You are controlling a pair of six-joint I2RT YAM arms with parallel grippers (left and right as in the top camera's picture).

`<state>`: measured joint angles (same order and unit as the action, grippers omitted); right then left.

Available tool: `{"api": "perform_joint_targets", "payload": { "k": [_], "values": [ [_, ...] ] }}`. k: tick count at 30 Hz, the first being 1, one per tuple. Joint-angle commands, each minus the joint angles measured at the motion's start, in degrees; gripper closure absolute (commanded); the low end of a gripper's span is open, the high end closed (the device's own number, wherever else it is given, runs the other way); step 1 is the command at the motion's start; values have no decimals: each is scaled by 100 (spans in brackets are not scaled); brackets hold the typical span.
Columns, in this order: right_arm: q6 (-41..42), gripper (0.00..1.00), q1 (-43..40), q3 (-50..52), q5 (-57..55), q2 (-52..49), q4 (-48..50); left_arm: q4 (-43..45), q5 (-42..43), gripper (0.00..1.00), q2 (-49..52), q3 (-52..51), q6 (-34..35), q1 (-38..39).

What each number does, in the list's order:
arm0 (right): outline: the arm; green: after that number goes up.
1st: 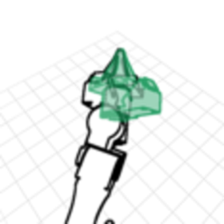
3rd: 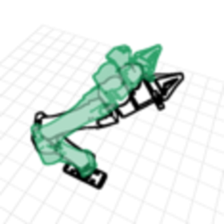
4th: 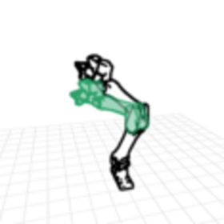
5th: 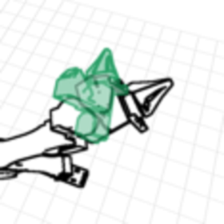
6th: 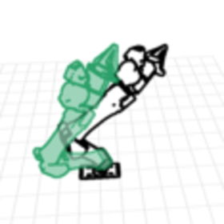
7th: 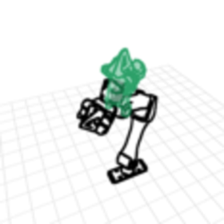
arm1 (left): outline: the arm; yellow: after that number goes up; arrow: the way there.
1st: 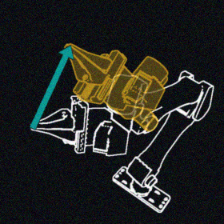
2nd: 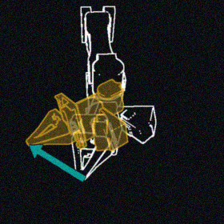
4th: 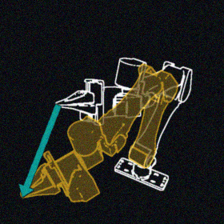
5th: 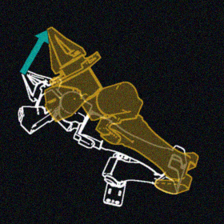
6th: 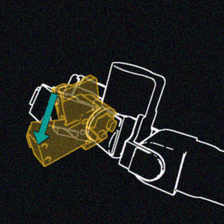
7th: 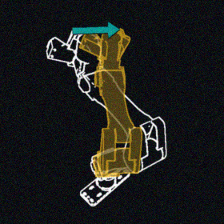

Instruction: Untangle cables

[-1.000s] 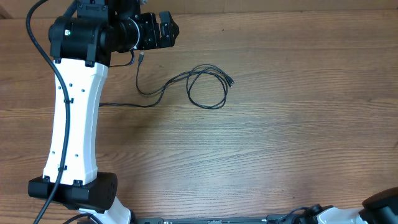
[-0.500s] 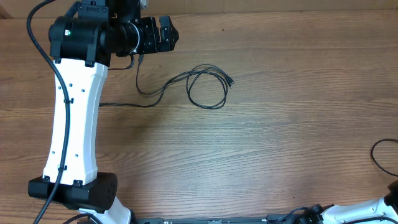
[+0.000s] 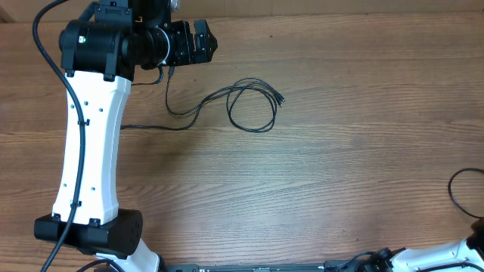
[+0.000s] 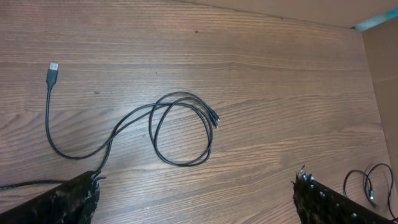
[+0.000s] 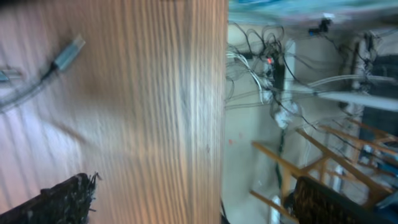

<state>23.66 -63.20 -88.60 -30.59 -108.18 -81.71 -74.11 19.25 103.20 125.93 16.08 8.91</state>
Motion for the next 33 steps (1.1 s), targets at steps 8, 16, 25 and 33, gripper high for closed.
{"api": "perform_joint_targets", "payload": {
  "k": [8, 16, 25, 33],
  "values": [
    [1244, 0, 24, -570, -981, 632, -1045, -90, -20, 1, 61, -22, -87, 11],
    [-140, 0, 26, -901, 2013, 1572, -354, -70, -22, 0, 61, -22, -87, 11],
    [-1217, 0, 1985, -898, 4347, 1617, 114, -107, -44, 1, 61, -22, -92, 11],
    [-1108, 0, 4968, -896, 5571, 1471, 1692, -326, -37, 0, 13, -17, -573, -177]
  ]
}}
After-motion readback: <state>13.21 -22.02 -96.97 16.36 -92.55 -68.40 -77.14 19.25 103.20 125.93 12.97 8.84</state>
